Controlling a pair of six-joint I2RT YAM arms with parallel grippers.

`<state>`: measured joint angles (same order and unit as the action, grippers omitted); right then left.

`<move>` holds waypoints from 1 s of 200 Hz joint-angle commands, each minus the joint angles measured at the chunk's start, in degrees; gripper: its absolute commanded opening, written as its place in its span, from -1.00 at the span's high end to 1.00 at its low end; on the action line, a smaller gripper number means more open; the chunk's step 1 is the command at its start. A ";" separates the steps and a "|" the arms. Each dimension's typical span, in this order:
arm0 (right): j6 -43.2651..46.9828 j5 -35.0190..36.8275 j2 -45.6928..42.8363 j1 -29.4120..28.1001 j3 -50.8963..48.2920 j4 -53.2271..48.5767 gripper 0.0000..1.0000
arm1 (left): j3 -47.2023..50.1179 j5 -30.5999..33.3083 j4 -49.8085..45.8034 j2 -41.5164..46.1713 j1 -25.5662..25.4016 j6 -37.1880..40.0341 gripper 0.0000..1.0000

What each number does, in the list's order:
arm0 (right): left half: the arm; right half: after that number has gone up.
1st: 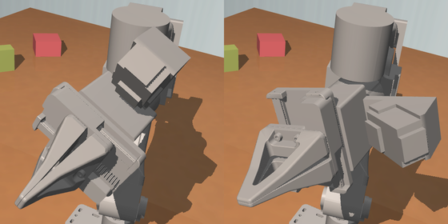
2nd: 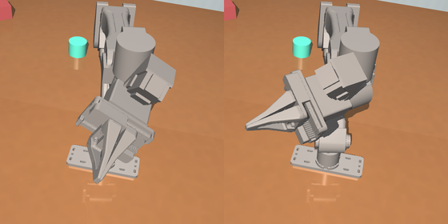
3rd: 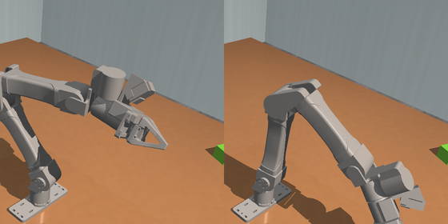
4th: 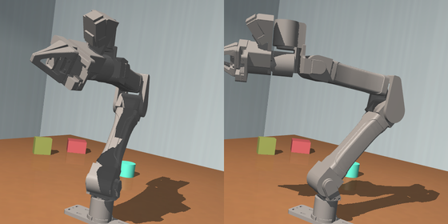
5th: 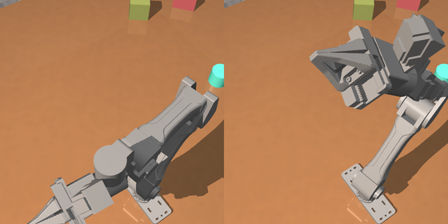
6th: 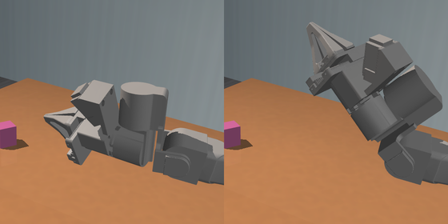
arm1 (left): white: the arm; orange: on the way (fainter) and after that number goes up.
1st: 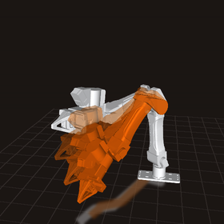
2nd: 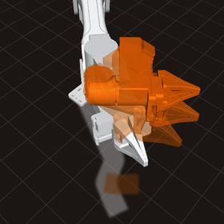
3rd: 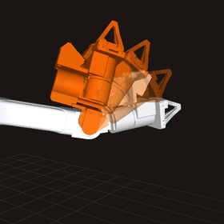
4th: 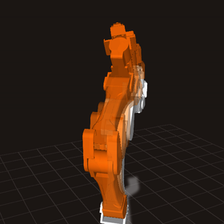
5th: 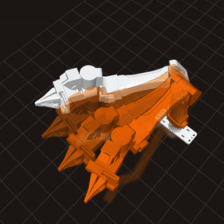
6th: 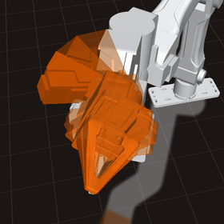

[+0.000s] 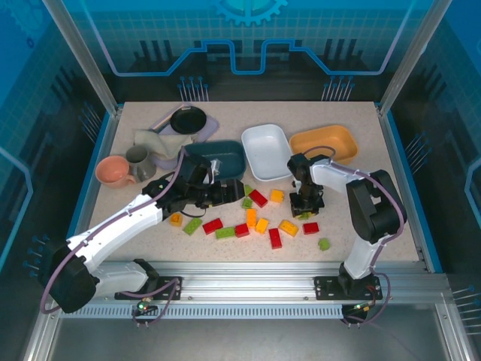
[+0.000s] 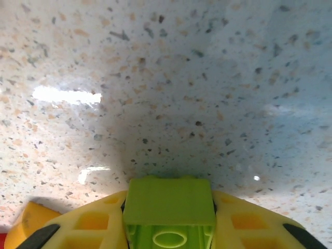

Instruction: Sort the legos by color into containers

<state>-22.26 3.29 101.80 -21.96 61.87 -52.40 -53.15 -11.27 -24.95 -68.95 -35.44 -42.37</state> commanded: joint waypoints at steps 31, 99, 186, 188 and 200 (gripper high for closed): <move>0.27 3.24 -6.96 7.25 11.67 -4.71 0.43 | -8.02 0.28 -0.69 -2.95 -0.50 -1.04 -0.88; -0.21 1.70 18.38 17.49 41.97 -7.22 0.45 | -28.58 -0.82 -4.21 -20.02 0.54 -0.35 -0.86; 2.39 1.09 31.87 17.92 62.31 -14.75 -0.21 | -32.74 2.79 -13.63 -22.90 3.09 -3.19 -0.75; 2.46 1.17 30.98 17.76 62.14 -14.53 -0.22 | -32.53 3.11 -13.85 -22.72 3.23 -3.28 -0.75; 2.68 1.40 25.89 16.98 59.43 -13.16 -0.25 | -30.71 4.81 -16.10 -20.06 4.38 -4.03 -0.75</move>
<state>-20.67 5.37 137.51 -3.81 122.28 -64.73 -86.50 -10.02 -35.00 -94.45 -32.99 -44.47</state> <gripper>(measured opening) 0.614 0.877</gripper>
